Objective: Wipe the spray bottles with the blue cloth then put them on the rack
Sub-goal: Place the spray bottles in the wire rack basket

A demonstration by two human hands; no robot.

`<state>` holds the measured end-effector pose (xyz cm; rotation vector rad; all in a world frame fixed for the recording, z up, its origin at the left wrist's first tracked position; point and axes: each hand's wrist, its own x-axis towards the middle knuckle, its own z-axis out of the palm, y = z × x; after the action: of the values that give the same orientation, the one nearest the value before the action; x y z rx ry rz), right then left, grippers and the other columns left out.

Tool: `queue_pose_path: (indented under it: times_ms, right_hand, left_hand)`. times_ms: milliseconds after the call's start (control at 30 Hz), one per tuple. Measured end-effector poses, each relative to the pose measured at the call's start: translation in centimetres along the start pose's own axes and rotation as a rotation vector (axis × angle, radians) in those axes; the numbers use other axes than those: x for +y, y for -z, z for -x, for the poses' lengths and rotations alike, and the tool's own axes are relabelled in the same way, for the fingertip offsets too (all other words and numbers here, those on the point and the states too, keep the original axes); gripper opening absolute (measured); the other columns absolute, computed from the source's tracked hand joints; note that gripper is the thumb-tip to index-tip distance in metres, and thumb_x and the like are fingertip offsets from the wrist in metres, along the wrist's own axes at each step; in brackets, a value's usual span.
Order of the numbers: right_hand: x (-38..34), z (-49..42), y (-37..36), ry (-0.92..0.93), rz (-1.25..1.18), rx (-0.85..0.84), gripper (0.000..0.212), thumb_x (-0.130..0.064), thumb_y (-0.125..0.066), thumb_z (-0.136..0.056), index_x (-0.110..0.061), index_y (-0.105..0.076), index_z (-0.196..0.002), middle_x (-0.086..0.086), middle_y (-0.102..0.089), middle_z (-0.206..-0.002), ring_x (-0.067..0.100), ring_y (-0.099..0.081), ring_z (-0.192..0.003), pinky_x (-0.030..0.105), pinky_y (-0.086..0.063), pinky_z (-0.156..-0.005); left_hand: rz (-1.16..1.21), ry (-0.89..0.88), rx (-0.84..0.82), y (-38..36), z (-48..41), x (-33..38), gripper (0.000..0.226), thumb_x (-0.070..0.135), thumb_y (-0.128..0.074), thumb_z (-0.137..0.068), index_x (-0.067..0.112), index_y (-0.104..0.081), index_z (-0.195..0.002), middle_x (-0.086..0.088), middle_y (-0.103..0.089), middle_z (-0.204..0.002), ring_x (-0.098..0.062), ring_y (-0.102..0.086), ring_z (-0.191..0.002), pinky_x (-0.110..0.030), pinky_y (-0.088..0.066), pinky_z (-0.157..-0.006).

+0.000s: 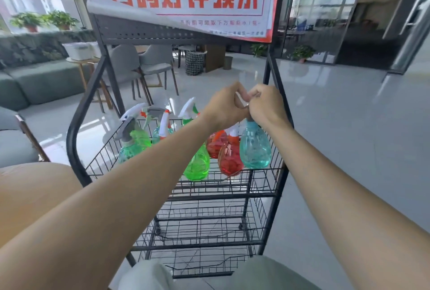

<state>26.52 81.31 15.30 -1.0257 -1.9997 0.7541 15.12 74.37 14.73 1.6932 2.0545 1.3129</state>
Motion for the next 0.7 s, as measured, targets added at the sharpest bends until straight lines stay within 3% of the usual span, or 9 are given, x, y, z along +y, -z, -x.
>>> queue_pose_path:
  times_ms: [100,200,267,333,433,567,633,700]
  right_hand:
    - [1.6,0.1,-0.2,-0.017,0.067,-0.037,0.025,-0.003,-0.047,-0.092,-0.014,-0.069,-0.087,0.014,-0.065,-0.11,0.031,-0.069,-0.091,0.045,-0.062,-0.078]
    - [3.1,0.3,-0.3,-0.039,0.134,-0.137,0.021,0.001,-0.051,-0.096,-0.006,-0.071,-0.092,0.012,-0.068,-0.1,0.021,-0.066,-0.073,0.026,-0.051,-0.056]
    - [3.6,0.6,-0.5,-0.055,0.175,-0.2,0.021,0.004,-0.051,-0.091,-0.006,-0.069,-0.088,0.007,-0.067,-0.089,0.021,-0.065,-0.069,0.023,-0.045,-0.049]
    - [3.9,0.9,-0.7,-0.017,0.207,-0.196,0.022,0.003,-0.048,-0.088,-0.009,-0.064,-0.078,0.01,-0.067,-0.09,0.032,-0.065,-0.082,0.033,-0.051,-0.061]
    - [3.7,0.9,-0.8,0.059,0.274,-0.138,0.021,0.003,-0.05,-0.086,-0.015,-0.06,-0.079,0.015,-0.061,-0.114,0.038,-0.058,-0.105,0.044,-0.052,-0.087]
    - [3.8,0.4,-1.0,0.065,0.221,-0.052,0.022,-0.005,-0.048,-0.099,-0.01,-0.068,-0.103,0.012,-0.054,-0.127,0.034,-0.062,-0.108,0.041,-0.053,-0.09]
    - [4.1,0.3,-1.3,0.073,0.226,-0.041,0.021,-0.017,-0.046,-0.105,-0.013,-0.067,-0.106,0.008,-0.052,-0.125,0.033,-0.067,-0.098,0.046,-0.056,-0.089]
    - [4.5,0.4,-1.8,0.059,0.256,-0.094,0.015,-0.021,-0.053,-0.103,-0.016,-0.065,-0.111,0.005,-0.048,-0.127,0.028,-0.067,-0.092,0.042,-0.056,-0.086]
  left_hand:
    - [-0.089,-0.022,-0.057,-1.2,0.4,-0.5,0.031,0.017,-0.084,-0.081,0.014,-0.059,-0.1,0.004,-0.065,-0.069,-0.014,-0.06,-0.061,-0.029,-0.045,-0.057]
    - [-0.247,-0.032,-0.098,-2.6,0.6,-1.1,0.035,0.024,-0.085,-0.078,0.019,-0.059,-0.101,0.0,-0.07,-0.079,-0.025,-0.065,-0.077,-0.034,-0.047,-0.065]
    - [-0.349,-0.052,-0.111,-3.3,0.7,-1.5,0.038,0.025,-0.085,-0.078,0.019,-0.059,-0.105,0.0,-0.071,-0.087,-0.03,-0.064,-0.087,-0.037,-0.046,-0.076]
    - [-0.395,-0.073,-0.098,-3.9,0.6,-1.6,0.038,0.025,-0.083,-0.08,0.017,-0.06,-0.109,0.002,-0.067,-0.088,-0.03,-0.059,-0.087,-0.037,-0.041,-0.082]
    - [-0.385,-0.056,-0.118,-4.0,0.2,-1.2,0.037,0.018,-0.08,-0.081,0.017,-0.06,-0.112,0.002,-0.064,-0.089,-0.029,-0.059,-0.089,-0.035,-0.039,-0.079]
    - [-0.261,0.012,-0.063,-2.9,-0.3,-1.3,0.026,0.019,-0.061,-0.079,0.022,-0.06,-0.105,0.002,-0.073,-0.082,-0.029,-0.069,-0.086,-0.04,-0.056,-0.077]
    - [-0.248,0.067,0.03,-1.9,-0.6,-1.7,0.027,0.028,-0.064,-0.086,0.019,-0.059,-0.11,-0.003,-0.074,-0.093,-0.027,-0.069,-0.087,-0.042,-0.057,-0.079]
    - [-0.374,0.126,0.088,-0.9,-0.8,-2.6,0.033,0.039,-0.066,-0.095,0.014,-0.058,-0.114,-0.004,-0.068,-0.104,-0.028,-0.064,-0.093,-0.041,-0.054,-0.08]
